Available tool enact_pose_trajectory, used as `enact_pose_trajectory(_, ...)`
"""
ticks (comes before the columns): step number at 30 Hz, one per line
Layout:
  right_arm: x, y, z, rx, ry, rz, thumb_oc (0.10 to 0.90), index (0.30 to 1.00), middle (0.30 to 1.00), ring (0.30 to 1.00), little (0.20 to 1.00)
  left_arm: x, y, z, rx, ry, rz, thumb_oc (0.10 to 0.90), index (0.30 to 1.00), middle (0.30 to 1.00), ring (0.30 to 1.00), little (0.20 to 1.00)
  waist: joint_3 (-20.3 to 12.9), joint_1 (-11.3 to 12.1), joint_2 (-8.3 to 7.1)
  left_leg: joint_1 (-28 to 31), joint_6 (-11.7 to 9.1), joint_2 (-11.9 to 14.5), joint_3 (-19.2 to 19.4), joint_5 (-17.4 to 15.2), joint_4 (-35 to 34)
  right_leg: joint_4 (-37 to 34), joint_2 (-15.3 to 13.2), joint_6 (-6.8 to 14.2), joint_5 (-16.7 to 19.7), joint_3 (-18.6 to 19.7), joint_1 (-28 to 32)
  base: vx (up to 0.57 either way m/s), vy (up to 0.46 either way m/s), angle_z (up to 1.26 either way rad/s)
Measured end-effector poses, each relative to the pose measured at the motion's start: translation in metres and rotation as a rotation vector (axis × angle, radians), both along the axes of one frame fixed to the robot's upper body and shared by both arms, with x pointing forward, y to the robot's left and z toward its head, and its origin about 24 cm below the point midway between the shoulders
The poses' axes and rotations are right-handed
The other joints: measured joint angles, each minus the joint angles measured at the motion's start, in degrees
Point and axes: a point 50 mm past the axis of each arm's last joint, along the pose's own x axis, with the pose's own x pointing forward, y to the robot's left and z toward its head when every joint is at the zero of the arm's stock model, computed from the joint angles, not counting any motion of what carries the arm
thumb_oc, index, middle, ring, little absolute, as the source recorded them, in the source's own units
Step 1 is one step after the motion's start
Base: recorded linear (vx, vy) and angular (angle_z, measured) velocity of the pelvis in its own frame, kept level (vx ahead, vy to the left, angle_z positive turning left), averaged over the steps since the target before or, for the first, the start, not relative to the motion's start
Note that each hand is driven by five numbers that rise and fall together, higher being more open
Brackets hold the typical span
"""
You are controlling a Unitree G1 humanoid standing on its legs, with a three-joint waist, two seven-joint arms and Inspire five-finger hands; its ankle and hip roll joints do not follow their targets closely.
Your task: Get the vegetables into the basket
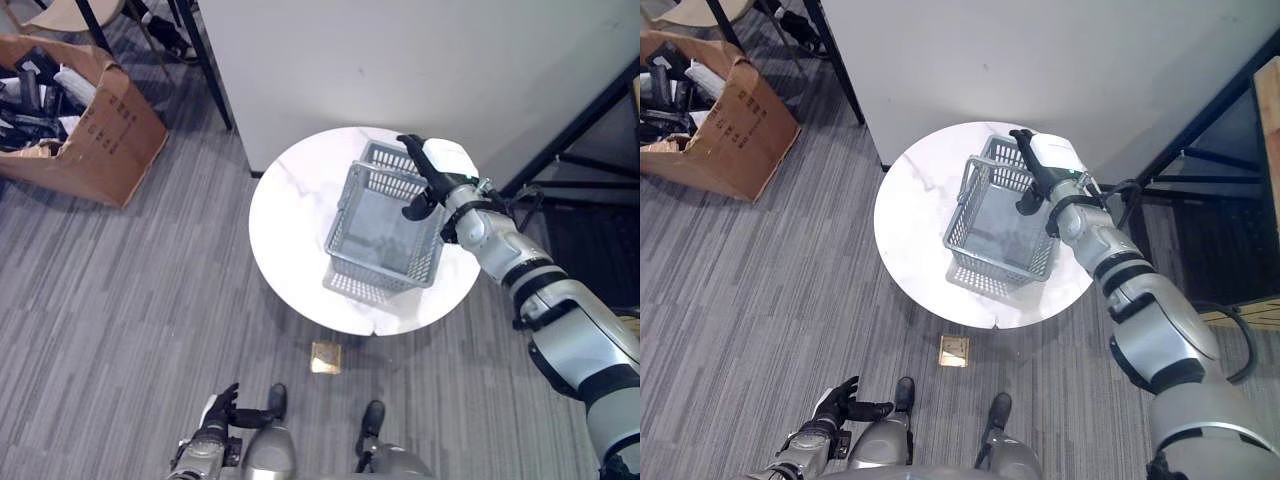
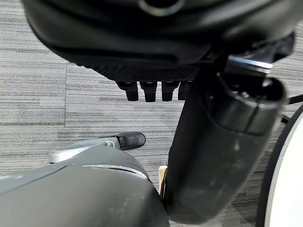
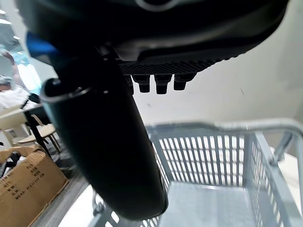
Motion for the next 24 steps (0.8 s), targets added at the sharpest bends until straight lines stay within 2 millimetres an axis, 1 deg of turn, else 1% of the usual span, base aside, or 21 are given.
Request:
enact_pose_trajectory(3, 0.001, -0.008, -0.002, -0.016, 0.019, -0.046, 0.900, 1.000, 1.000, 1.000, 1.000, 0.004, -0.004, 0.001, -0.016, -0.018, 0.001, 0.900, 1.000, 1.000, 1.000, 1.000, 0.4, 0.7, 0.59, -0.9, 0.0, 0.0, -0.4, 0.2, 0.0, 0.0, 0.0, 0.0, 0.0, -0.4, -0.7, -0.01, 0.014, 0.07)
enact_pose_trajectory(5, 0.003, -0.013, 0.001, -0.029, 0.021, -0.074, 0.900, 1.000, 1.000, 1.000, 1.000, 0.008, -0.008, 0.002, -0.013, -0.026, -0.029, 0.900, 1.000, 1.000, 1.000, 1.000, 0.8, 0.9, 1.20, -1.1, 0.0, -0.1, -0.6, 0.2, 0.0, 0.0, 0.0, 0.0, 0.0, -0.5, -0.7, -0.01, 0.015, 0.04)
enact_pose_trajectory(7, 0.003, -0.017, 0.001, -0.030, 0.013, -0.093, 0.900, 1.000, 1.000, 1.000, 1.000, 0.009, -0.009, 0.003, -0.010, -0.029, -0.034, 0.900, 1.000, 1.000, 1.000, 1.000, 1.0, 1.1, 1.42, -1.2, 0.0, 0.0, -0.8, 0.2, 0.0, 0.0, 0.0, -0.1, 0.0, -0.5, -0.7, -0.01, 0.017, 0.05)
enact_pose_trajectory(8, 0.002, -0.020, 0.001, -0.032, 0.009, -0.107, 0.855, 0.937, 0.937, 0.937, 0.937, 0.010, -0.009, 0.003, -0.008, -0.032, -0.039, 0.900, 1.000, 1.000, 1.000, 1.000, 1.0, 1.2, 1.54, -1.3, 0.0, 0.0, -0.9, 0.2, 0.0, 0.0, 0.0, -0.1, 0.0, -0.6, -0.8, -0.01, 0.017, 0.06)
enact_pose_trajectory(9, 0.002, -0.022, 0.001, -0.034, 0.007, -0.114, 0.800, 0.860, 0.860, 0.860, 0.860, 0.010, -0.010, 0.003, -0.005, -0.034, -0.045, 0.900, 1.000, 1.000, 1.000, 1.000, 1.1, 1.3, 1.62, -1.3, 0.0, -0.1, -1.0, 0.2, 0.0, 0.0, 0.0, -0.1, 0.0, -0.6, -0.8, 0.00, 0.011, 0.06)
enact_pose_trajectory(10, 0.002, -0.027, 0.002, -0.038, 0.003, -0.133, 0.400, 0.300, 0.300, 0.300, 0.300, 0.012, -0.012, 0.004, -0.001, -0.040, -0.059, 0.900, 1.000, 1.000, 1.000, 1.000, 1.3, 1.4, 1.94, -1.5, 0.0, -0.1, -1.2, 0.2, 0.0, 0.0, -0.1, -0.1, 0.0, -0.7, -0.8, 0.00, 0.007, 0.07)
enact_pose_trajectory(19, -0.003, -0.060, 0.016, -0.071, -0.022, -0.234, 0.400, 0.300, 0.300, 0.300, 0.300, 0.016, -0.015, 0.005, -0.003, -0.051, -0.073, 0.900, 1.000, 1.000, 1.000, 1.000, 1.6, 1.3, 2.80, -2.4, 0.0, -0.3, -1.6, 0.6, 0.0, 0.0, -0.3, -0.1, 0.0, -1.0, -1.6, 0.00, 0.001, 0.01)
enact_pose_trajectory(24, -0.005, -0.068, 0.017, -0.079, -0.019, -0.258, 0.400, 0.300, 0.300, 0.300, 0.300, 0.016, -0.017, 0.004, -0.006, -0.047, -0.074, 0.900, 1.000, 1.000, 1.000, 1.000, 1.6, 1.1, 3.10, -2.3, 0.0, -0.3, -1.5, 0.6, 0.0, 0.0, -0.3, -0.1, 0.0, -0.8, -1.6, 0.00, 0.000, 0.00)
